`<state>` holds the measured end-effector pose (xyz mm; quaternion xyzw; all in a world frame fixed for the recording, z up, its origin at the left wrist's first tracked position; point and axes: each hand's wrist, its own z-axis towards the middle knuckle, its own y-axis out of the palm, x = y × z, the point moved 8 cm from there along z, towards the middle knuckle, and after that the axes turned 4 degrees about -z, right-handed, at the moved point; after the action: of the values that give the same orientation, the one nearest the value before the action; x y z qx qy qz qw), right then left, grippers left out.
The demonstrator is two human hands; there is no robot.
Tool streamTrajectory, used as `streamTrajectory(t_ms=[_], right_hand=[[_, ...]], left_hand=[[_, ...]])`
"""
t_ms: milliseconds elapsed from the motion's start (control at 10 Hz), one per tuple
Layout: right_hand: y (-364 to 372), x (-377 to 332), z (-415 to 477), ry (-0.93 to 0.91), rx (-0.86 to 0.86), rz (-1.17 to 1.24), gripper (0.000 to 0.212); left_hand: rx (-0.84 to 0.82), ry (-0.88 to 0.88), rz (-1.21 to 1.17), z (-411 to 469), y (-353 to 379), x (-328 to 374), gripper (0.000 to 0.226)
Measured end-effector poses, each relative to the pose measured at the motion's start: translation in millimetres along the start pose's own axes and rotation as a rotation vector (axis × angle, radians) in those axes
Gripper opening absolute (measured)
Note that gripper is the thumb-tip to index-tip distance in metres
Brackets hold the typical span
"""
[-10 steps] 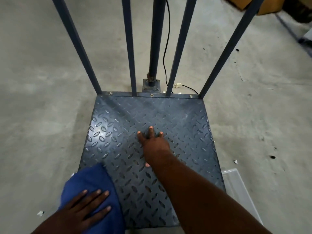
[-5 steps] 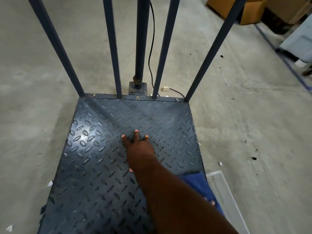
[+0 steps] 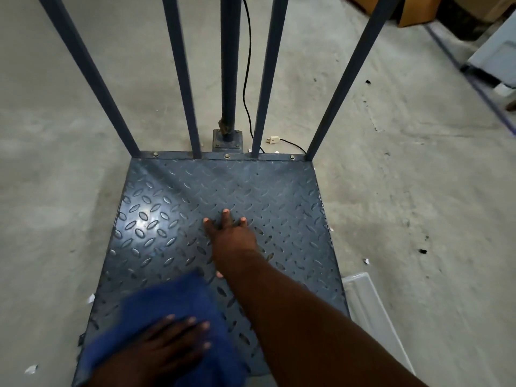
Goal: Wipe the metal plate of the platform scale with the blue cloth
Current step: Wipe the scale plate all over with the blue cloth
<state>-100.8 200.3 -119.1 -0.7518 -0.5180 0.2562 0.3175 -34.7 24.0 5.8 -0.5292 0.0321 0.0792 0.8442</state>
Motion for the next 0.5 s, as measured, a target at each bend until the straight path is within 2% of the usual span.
streamTrajectory(t_ms=[100, 200, 300, 400, 500], right_hand=[[0, 1, 2, 0.004, -0.019, 0.09, 0.087], [2, 0, 2, 0.01, -0.028, 0.082, 0.091], [2, -1, 1, 0.023, -0.021, 0.026, 0.098], [2, -1, 2, 0.037, -0.03, 0.002, 0.101], [-1, -2, 3, 0.032, -0.043, -0.001, 0.097]], left_hand=[[-0.355, -0.176, 0.029, -127, 98, -26, 0.064], [-0.48, -0.599, -0.157, -154, 111, -39, 0.073], [-0.482, -0.822, -0.195, -140, 119, -66, 0.095], [-0.559, -0.875, -0.264, -112, 145, -112, 0.09], [-0.554, -0.922, -0.251, -76, 174, -144, 0.088]])
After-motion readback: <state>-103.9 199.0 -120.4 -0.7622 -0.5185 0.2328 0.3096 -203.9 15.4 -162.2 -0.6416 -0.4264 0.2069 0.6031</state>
